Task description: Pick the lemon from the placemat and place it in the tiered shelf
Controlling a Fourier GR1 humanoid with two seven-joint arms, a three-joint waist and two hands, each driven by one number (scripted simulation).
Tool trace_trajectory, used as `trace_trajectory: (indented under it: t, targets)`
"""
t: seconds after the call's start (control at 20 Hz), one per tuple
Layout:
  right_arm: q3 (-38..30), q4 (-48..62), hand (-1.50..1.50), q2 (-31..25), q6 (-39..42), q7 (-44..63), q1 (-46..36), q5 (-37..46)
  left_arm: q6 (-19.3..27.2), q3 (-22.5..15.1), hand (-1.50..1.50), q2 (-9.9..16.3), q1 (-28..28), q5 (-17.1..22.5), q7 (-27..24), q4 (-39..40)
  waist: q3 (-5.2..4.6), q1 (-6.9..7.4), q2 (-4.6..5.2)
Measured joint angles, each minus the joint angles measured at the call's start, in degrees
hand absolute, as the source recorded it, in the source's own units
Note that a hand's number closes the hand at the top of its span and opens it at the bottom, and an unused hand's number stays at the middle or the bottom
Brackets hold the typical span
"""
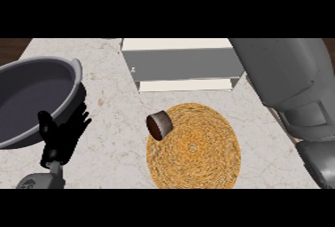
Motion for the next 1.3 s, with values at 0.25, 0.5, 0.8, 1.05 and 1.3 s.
trace_trajectory:
  t: [0.25, 0.5, 0.8, 1.05, 1.3]
  targets:
    - [-1.37, 4.41, 1.5, 0.63, -2.24, -5.18, -0.38, 0.12, -0.51, 0.33, 0.0, 0.0, 0.13, 0.12, 0.93, -0.74, -0.05, 0.1, 0.06]
    - [-2.06, 7.86, 1.5, 0.37, -2.02, -7.08, -2.56, 0.85, -0.97, 0.81, 0.0, -0.16, 0.12, -0.36, -0.14, 0.07, 0.01, 0.06, 0.01]
    - [-5.11, 8.91, -1.5, 1.49, -7.02, -5.92, -2.57, -0.07, -1.31, 1.42, 0.0, 0.07, -0.15, -0.29, 0.66, 0.09, -0.01, -0.07, 0.02]
    - [-10.05, 7.39, -1.5, 1.3, -11.26, -5.88, -2.07, -3.81, -0.96, 1.37, 0.0, -0.24, 0.12, -0.76, 0.98, -0.44, -0.02, -0.21, -0.05]
    - [-14.98, 5.35, -1.5, 2.11, -15.09, -7.35, -1.71, -8.57, -1.1, 1.43, 0.0, -0.49, 0.03, -0.95, 1.21, -0.29, 0.02, -0.28, -0.06]
